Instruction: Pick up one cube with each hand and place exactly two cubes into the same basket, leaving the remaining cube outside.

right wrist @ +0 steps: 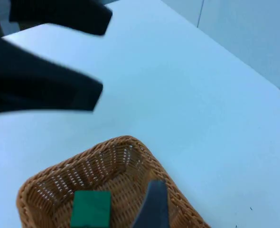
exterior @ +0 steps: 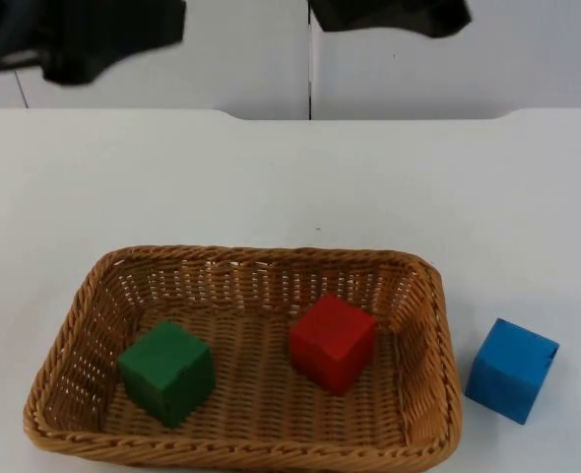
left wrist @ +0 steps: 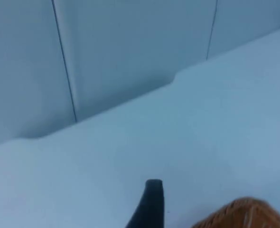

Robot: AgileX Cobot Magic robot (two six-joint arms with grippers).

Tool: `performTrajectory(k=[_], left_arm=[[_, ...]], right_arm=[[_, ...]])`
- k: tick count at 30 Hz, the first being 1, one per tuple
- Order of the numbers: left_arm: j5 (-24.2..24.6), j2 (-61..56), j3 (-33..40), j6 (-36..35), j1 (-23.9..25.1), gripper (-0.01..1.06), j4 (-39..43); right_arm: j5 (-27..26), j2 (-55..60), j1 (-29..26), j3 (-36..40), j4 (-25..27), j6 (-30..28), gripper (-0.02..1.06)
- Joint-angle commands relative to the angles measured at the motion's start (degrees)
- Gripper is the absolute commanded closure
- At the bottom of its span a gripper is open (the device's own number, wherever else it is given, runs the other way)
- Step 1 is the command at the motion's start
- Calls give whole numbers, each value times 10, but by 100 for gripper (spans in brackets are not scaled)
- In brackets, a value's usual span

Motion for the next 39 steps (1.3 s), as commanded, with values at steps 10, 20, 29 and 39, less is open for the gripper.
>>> performTrajectory(k=[10, 20, 29, 39], left_arm=[[45, -89, 0, -249, 0, 28, 220], [121, -177, 0, -415, 0, 28, 401], [185, -250, 0, -512, 0, 28, 510], [248, -327, 0, -574, 0, 28, 558]], right_arm=[[80, -36, 3, -1, -4, 2, 35], [133, -90, 3, -1, -2, 5, 35], [184, -146, 3, -1, -2, 26, 35], [201, -201, 3, 21, -4, 34, 35]])
